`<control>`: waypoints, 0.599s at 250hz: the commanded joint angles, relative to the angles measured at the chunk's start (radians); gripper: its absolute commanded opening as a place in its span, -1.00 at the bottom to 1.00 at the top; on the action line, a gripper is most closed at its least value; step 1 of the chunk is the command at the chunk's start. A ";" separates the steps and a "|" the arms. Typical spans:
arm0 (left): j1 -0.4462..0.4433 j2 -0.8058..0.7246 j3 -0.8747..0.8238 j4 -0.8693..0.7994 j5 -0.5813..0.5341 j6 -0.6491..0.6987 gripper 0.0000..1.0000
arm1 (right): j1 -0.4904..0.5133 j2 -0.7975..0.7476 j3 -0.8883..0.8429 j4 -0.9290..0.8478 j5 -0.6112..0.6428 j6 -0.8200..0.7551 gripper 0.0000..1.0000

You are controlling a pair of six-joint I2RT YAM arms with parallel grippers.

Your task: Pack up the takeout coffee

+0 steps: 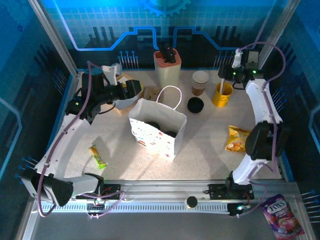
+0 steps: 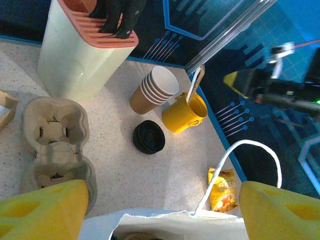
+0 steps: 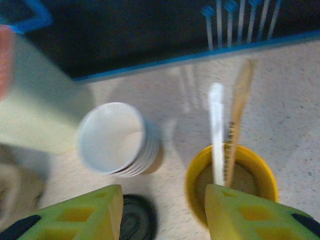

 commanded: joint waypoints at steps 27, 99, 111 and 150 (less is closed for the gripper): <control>0.000 0.014 -0.014 0.060 0.011 -0.009 0.59 | -0.009 0.236 0.219 0.000 0.105 -0.027 -0.10; 0.001 0.023 -0.033 0.054 0.011 0.013 0.59 | -0.006 0.387 0.344 -0.027 0.114 -0.044 -0.21; 0.001 0.025 -0.035 0.056 0.014 0.013 0.59 | -0.006 0.399 0.353 -0.031 0.125 -0.047 -0.22; 0.001 0.028 -0.044 0.060 0.020 0.012 0.59 | -0.006 0.425 0.372 -0.041 0.128 -0.059 -0.27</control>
